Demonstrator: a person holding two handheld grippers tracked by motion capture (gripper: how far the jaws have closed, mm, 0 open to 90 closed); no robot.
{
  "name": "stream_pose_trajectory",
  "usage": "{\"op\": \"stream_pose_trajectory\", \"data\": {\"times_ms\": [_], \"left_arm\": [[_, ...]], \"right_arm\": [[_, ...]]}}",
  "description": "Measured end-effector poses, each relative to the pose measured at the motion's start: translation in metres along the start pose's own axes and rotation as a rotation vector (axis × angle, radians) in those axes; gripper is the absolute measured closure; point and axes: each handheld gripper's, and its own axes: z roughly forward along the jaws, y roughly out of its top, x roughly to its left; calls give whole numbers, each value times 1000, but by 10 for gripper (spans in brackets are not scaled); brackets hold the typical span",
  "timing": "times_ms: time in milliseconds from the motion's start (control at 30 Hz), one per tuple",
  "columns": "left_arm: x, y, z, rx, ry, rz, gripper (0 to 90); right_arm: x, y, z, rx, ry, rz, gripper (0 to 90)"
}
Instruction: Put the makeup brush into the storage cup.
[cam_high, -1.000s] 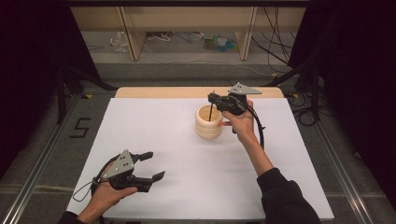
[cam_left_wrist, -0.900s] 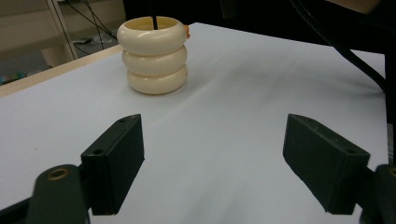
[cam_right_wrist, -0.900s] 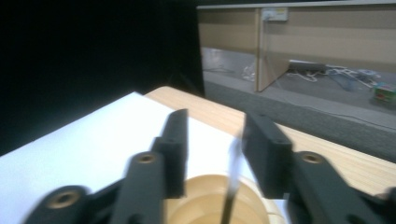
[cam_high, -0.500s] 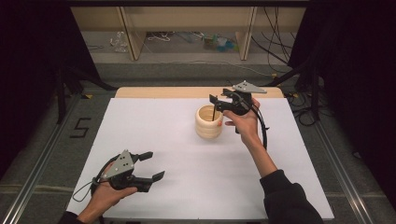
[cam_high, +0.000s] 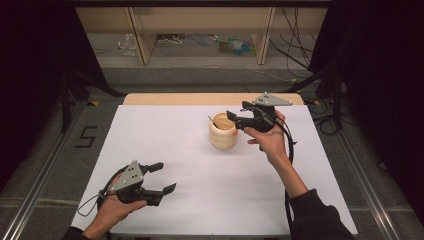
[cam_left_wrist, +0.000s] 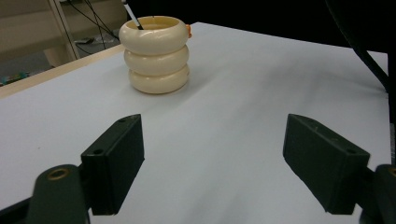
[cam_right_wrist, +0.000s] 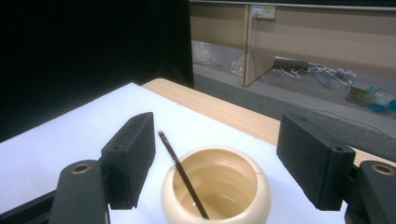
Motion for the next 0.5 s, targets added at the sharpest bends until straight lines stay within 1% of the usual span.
{"op": "stream_pose_trajectory", "data": {"times_ms": [33,67,100,133,167,200,233,267,300,333,367,400,467,500], "left_arm": [[0,0,0,-1,1,-1,205],[0,0,0,-1,2,0,205],[0,0,0,-2,2,1,204],[-1,1,0,-5,3,0,205],[-1,0,0,-6,5,-12,204],[-1,1,-1,-7,5,2,205],[-1,1,-1,-7,6,1,205],[-1,1,-1,-7,7,2,205],[0,1,-1,-8,7,0,204],[0,1,-1,-8,8,-1,205],[-1,1,-1,-8,8,-10,204],[0,1,-1,-8,9,-2,205],[0,1,-1,-8,11,-3,204],[1,1,-1,-8,11,-2,205]], "right_arm": [[3,1,-3,5,8,6,284],[4,1,-5,-7,17,-3,283],[8,2,-8,-10,27,9,283],[10,2,-10,-35,35,7,283],[13,3,-13,-28,36,-3,274],[15,4,-15,-36,39,-12,266],[17,4,-17,-28,42,-14,266],[19,3,-18,-38,43,-24,266],[22,2,-20,-25,50,-10,266],[22,1,-22,-26,46,-33,266],[23,0,-23,-31,45,-43,266],[24,-1,-24,-39,48,-46,266],[25,-4,-27,-28,47,-47,267],[25,-6,-29,-35,49,-36,267]]}}
